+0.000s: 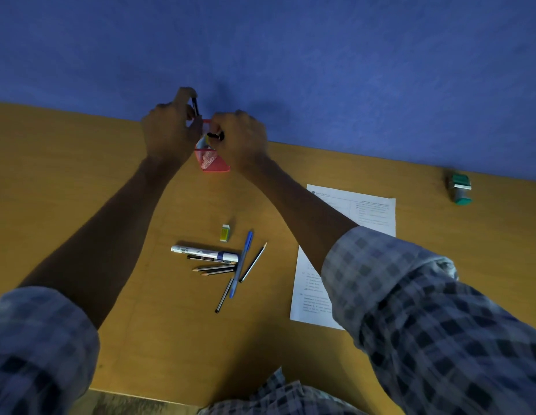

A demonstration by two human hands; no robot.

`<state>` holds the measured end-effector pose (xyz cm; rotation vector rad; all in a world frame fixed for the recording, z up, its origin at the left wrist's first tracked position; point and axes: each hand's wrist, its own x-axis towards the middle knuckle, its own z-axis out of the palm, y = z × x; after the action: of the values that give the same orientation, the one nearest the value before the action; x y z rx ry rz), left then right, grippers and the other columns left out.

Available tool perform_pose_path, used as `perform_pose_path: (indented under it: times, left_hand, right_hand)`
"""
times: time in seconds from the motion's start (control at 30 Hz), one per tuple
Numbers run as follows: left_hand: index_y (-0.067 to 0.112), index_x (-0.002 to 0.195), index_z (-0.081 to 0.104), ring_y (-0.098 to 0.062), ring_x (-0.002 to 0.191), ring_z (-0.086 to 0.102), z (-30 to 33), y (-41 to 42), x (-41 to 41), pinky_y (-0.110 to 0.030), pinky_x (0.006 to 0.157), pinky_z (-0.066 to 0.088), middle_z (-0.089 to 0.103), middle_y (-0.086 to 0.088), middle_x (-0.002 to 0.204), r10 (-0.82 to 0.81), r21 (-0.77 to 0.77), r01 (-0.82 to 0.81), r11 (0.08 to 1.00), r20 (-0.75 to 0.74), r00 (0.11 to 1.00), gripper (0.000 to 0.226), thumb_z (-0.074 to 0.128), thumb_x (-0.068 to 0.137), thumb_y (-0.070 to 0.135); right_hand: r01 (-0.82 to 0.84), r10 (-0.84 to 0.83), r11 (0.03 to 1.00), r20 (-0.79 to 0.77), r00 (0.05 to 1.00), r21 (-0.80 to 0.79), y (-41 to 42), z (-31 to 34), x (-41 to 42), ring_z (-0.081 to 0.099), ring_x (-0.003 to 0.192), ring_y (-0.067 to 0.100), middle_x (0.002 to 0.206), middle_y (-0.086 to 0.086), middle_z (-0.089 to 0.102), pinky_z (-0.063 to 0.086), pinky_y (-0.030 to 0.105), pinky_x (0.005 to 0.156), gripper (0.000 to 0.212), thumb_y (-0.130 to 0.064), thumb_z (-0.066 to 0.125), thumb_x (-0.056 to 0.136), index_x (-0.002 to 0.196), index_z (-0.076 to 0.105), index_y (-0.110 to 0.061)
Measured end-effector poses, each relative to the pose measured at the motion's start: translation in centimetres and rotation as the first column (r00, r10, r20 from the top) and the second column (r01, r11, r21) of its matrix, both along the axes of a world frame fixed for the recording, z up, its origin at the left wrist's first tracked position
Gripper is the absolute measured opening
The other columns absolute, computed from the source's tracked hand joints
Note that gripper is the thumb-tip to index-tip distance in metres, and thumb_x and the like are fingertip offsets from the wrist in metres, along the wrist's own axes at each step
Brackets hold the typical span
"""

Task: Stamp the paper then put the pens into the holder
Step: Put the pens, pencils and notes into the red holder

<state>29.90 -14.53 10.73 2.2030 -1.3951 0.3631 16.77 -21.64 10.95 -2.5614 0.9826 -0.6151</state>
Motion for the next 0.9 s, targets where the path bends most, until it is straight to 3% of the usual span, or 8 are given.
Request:
perform_pose_path:
  times: [0.17, 0.27, 0.37, 0.5, 0.67, 0.77, 0.9]
  left_hand:
    - [0.011, 0.11, 0.062, -0.042, 0.082, 0.066, -1.9, -0.1, 0.6, -0.039, 0.064, 0.044, 0.072, -0.018, 0.094, -0.02, 0.118, 0.012, 0.993, 0.066, 0.998, 0.026, 0.049, 0.091, 0.024]
    - [0.004, 0.096, 0.069, -0.042, 0.08, 0.064, -3.0, 0.2, 0.6, -0.04, 0.071, 0.043, 0.071, -0.021, 0.093, -0.077, 0.111, 0.07, 0.991, 0.064, 0.995, 0.031, 0.045, 0.093, 0.023]
    - [0.001, 0.087, 0.07, -0.04, 0.077, 0.064, -3.5, 0.5, 1.0, -0.039, 0.072, 0.044, 0.07, -0.022, 0.087, -0.094, 0.089, 0.091, 0.992, 0.031, 0.995, 0.035, 0.045, 0.093, 0.024]
    - [0.008, 0.099, 0.072, -0.037, 0.092, 0.066, -3.4, 0.4, 1.4, -0.039, 0.079, 0.046, 0.072, -0.017, 0.1, -0.054, 0.09, 0.059, 0.994, -0.057, 0.997, 0.034, 0.049, 0.093, 0.033]
    - [0.007, 0.118, 0.065, -0.034, 0.111, 0.061, -2.8, 0.7, 1.3, -0.042, 0.091, 0.046, 0.068, -0.014, 0.118, -0.037, 0.058, 0.043, 0.997, -0.101, 0.994, 0.04, 0.046, 0.097, 0.036]
    - [0.008, 0.122, 0.062, -0.033, 0.113, 0.059, -2.5, 1.3, 0.8, -0.042, 0.091, 0.046, 0.066, -0.013, 0.122, -0.022, 0.034, 0.026, 0.999, -0.109, 0.994, 0.042, 0.044, 0.098, 0.037]
    - [0.007, 0.124, 0.058, -0.034, 0.111, 0.057, -2.6, 2.9, 0.4, -0.042, 0.086, 0.046, 0.064, -0.014, 0.119, -0.005, -0.01, 0.004, 1.0, -0.124, 0.992, 0.041, 0.05, 0.094, 0.033]
  right_hand:
    - [-0.059, 0.052, 0.993, -0.08, 0.995, -0.097, 0.3, -1.0, 0.6, 0.054, 0.106, 0.015, 0.103, -0.002, 0.067, 0.042, 0.026, 0.073, 0.027, -0.035, 0.051, 0.095, 0.102, 0.072, -0.021]
    - [-0.097, 0.079, 0.986, -0.13, 0.988, -0.136, 0.1, -0.9, 0.6, 0.048, 0.117, 0.016, 0.117, -0.002, 0.06, 0.045, 0.028, 0.086, 0.029, -0.034, 0.05, 0.096, 0.114, 0.068, -0.019]
    - [-0.125, 0.102, 0.985, -0.183, 0.978, -0.115, 0.1, -0.2, 0.4, 0.048, 0.117, 0.019, 0.117, 0.0, 0.06, 0.044, 0.031, 0.088, 0.029, -0.032, 0.052, 0.094, 0.114, 0.067, -0.018]
    - [-0.124, 0.105, 0.986, -0.166, 0.98, -0.11, 0.3, 0.7, 0.3, 0.052, 0.112, 0.022, 0.111, 0.003, 0.064, 0.042, 0.033, 0.085, 0.025, -0.029, 0.051, 0.093, 0.108, 0.068, -0.018]
    - [-0.182, 0.148, 0.976, -0.251, 0.957, -0.117, 0.5, -0.2, 0.7, 0.049, 0.119, 0.021, 0.121, 0.003, 0.059, 0.044, 0.033, 0.09, 0.032, -0.035, 0.048, 0.096, 0.119, 0.062, -0.019]
    - [-0.16, 0.141, 0.982, -0.176, 0.974, -0.1, 0.7, -1.7, 0.4, 0.052, 0.112, 0.022, 0.117, 0.005, 0.057, 0.049, 0.039, 0.086, 0.033, -0.036, 0.048, 0.094, 0.115, 0.067, -0.017]
    - [-0.075, 0.091, 0.981, 0.085, 0.992, -0.176, 0.9, -2.6, -0.7, 0.062, 0.09, 0.027, 0.1, 0.012, 0.062, 0.054, 0.038, 0.067, 0.025, -0.027, 0.058, 0.082, 0.094, 0.072, -0.01]
